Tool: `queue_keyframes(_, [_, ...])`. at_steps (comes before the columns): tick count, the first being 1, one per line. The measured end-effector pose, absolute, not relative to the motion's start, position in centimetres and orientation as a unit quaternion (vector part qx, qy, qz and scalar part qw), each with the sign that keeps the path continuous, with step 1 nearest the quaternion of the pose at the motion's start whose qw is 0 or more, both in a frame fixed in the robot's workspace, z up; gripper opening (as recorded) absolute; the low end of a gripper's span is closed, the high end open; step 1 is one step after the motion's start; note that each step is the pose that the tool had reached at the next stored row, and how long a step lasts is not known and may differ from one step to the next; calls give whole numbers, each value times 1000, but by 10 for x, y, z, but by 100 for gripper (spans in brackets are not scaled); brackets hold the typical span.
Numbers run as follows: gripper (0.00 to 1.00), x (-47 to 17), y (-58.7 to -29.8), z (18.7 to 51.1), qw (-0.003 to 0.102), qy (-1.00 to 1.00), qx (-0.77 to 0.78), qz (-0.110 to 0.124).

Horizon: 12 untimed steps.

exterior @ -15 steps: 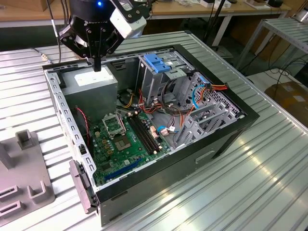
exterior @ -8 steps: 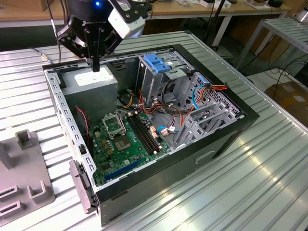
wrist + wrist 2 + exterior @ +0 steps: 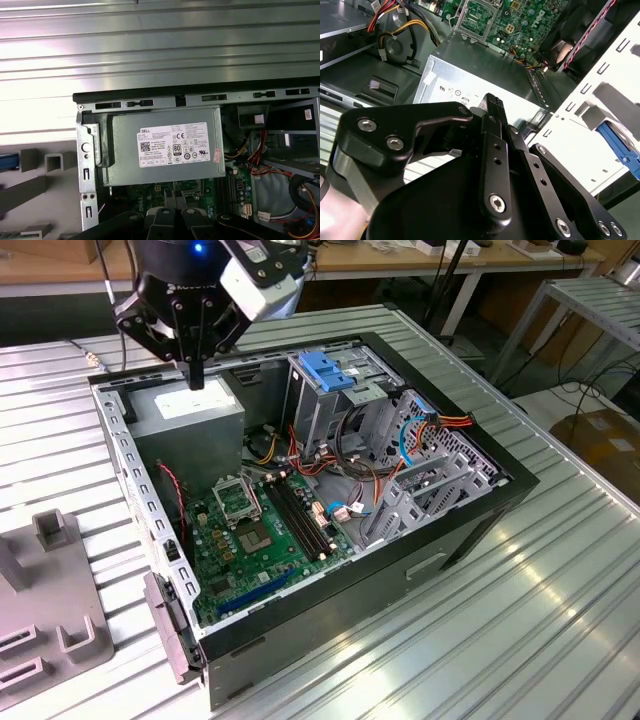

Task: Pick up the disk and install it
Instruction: 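Reach for the disk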

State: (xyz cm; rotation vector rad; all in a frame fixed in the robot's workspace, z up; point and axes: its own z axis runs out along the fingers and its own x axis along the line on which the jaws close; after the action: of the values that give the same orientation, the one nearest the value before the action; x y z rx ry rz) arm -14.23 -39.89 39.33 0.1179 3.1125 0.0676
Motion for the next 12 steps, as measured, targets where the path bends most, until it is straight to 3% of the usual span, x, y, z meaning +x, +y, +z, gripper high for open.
queue_keyframes(12, [10,-148,-399,393,13,999,38,22])
